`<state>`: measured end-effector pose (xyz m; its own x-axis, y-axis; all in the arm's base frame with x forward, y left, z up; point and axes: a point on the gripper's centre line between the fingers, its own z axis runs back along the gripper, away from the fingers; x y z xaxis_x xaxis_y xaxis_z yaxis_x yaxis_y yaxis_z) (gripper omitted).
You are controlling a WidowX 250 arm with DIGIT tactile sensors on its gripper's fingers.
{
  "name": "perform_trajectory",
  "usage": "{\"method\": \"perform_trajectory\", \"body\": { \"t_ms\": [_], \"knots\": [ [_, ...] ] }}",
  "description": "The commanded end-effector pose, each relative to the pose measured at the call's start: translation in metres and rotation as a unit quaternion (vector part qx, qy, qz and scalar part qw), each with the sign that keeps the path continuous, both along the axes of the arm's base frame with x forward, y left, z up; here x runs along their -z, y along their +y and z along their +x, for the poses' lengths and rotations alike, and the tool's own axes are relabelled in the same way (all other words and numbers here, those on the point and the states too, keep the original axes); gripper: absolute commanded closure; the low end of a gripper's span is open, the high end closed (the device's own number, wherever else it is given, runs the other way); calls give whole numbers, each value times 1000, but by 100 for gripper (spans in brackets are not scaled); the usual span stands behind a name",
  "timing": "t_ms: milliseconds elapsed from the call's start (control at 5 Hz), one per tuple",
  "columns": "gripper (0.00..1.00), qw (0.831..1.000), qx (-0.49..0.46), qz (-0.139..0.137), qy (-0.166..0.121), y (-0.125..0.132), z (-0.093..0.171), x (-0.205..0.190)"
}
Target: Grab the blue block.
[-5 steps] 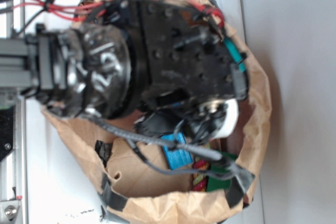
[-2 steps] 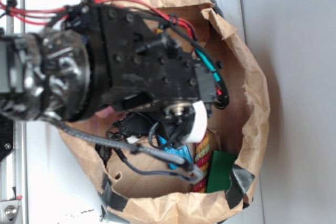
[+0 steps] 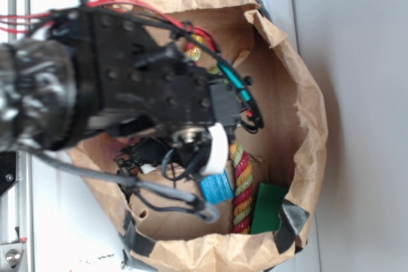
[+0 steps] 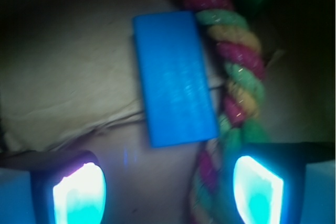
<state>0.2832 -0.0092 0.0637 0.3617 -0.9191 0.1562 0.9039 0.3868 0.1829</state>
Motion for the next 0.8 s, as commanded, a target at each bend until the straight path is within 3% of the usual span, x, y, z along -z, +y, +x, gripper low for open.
{"method": "perform_trajectory", "body": {
  "t_ms": [0, 600],
  "knots": [
    [0, 999, 24, -13, -22, -20, -12, -23],
    [0, 999, 14, -13, -27, -26, -4, -19]
  ]
}}
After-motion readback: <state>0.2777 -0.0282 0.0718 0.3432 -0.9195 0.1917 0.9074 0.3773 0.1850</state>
